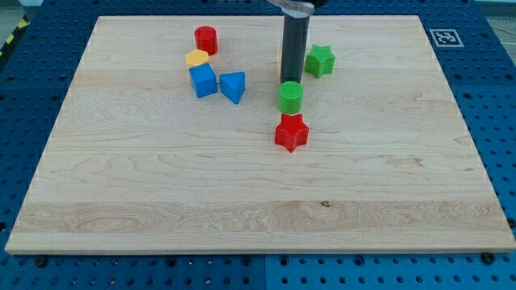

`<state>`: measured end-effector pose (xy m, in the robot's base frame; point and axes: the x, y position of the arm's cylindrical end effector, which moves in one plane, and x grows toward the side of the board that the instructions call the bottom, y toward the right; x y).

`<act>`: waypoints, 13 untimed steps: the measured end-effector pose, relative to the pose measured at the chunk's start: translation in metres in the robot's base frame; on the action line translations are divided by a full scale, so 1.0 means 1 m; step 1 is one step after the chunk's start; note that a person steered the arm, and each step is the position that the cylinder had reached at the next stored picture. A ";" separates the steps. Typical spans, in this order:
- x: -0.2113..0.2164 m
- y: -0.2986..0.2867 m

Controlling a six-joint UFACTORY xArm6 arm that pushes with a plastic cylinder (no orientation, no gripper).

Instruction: Separate yellow heart from green blocks

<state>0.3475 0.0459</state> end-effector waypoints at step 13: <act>-0.094 -0.001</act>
<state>0.2532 0.0452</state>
